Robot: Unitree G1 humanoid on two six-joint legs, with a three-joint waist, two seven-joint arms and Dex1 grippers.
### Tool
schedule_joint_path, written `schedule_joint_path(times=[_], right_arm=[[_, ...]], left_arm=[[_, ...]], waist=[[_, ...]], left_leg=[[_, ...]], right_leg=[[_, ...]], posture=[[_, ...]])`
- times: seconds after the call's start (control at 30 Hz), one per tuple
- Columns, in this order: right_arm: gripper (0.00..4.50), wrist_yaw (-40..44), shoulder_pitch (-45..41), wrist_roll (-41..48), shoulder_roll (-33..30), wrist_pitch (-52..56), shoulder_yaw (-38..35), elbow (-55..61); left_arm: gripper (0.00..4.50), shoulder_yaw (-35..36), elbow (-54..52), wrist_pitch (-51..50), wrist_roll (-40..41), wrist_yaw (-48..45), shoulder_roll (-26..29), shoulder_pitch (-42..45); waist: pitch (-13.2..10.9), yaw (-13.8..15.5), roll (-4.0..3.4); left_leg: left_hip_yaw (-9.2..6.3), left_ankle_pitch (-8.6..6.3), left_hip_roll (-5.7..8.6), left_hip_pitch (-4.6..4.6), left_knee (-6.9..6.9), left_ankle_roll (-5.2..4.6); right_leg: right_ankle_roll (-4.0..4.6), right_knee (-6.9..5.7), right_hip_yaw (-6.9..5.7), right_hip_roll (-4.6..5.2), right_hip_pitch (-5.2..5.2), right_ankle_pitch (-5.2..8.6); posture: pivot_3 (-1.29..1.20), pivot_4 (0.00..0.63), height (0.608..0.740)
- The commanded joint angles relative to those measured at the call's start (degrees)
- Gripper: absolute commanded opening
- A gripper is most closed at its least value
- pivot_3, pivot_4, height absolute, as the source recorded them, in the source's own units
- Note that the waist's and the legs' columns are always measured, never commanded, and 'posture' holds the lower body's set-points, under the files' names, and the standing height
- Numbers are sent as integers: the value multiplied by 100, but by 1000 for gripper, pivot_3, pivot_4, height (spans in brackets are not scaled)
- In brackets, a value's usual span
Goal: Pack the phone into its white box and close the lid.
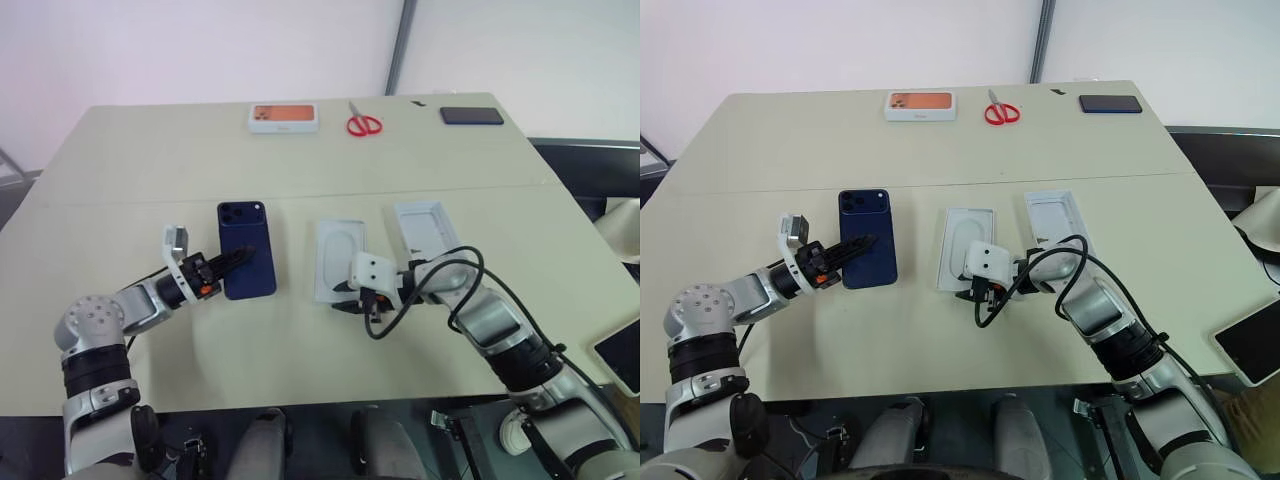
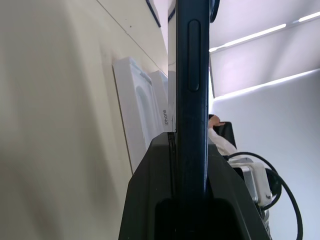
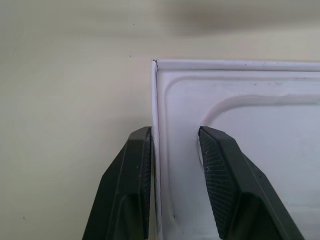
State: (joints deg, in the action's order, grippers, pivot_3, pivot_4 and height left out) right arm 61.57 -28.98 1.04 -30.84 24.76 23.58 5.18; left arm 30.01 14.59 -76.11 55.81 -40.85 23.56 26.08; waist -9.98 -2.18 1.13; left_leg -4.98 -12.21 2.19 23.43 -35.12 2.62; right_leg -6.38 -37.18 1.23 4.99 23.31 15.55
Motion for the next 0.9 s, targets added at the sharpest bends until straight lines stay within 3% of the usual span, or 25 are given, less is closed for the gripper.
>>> schedule_joint_path(times=[0.03,0.47,0.57,0.7,0.9], right_arm=[[1563,1,139,63,191,53,260,344],[1563,-252,36,-152,821,179,610,220],[2359,-249,-28,-119,829,223,520,173],[4353,-237,-86,-59,745,253,352,272],[4440,16,-140,455,330,538,-267,632]], left_arm=[[0,61,-214,-35,294,11,47,165],[0,-10,-289,-124,494,230,-92,227],[0,-50,-334,-116,504,264,-135,190],[0,-109,-362,-67,489,242,-122,172],[0,-77,-412,-237,640,455,-194,163]], waist=[[0,-11,0],[2,-34,3],[2,-18,3],[1,6,3],[0,44,5]], left_leg=[[0,0,0,0,1,0],[0,0,-3,-5,1,1],[-1,0,-3,-4,1,1],[-1,0,-2,-2,0,1],[-1,0,-1,-1,0,1]], right_leg=[[0,0,0,-1,1,0],[3,-2,2,-17,1,-2],[4,-2,3,-17,1,-2],[4,-1,2,-10,1,-2],[4,-1,2,-5,1,-2]], posture=[[0,150,740],[0,150,740],[0,150,740],[0,150,740],[0,150,740]])
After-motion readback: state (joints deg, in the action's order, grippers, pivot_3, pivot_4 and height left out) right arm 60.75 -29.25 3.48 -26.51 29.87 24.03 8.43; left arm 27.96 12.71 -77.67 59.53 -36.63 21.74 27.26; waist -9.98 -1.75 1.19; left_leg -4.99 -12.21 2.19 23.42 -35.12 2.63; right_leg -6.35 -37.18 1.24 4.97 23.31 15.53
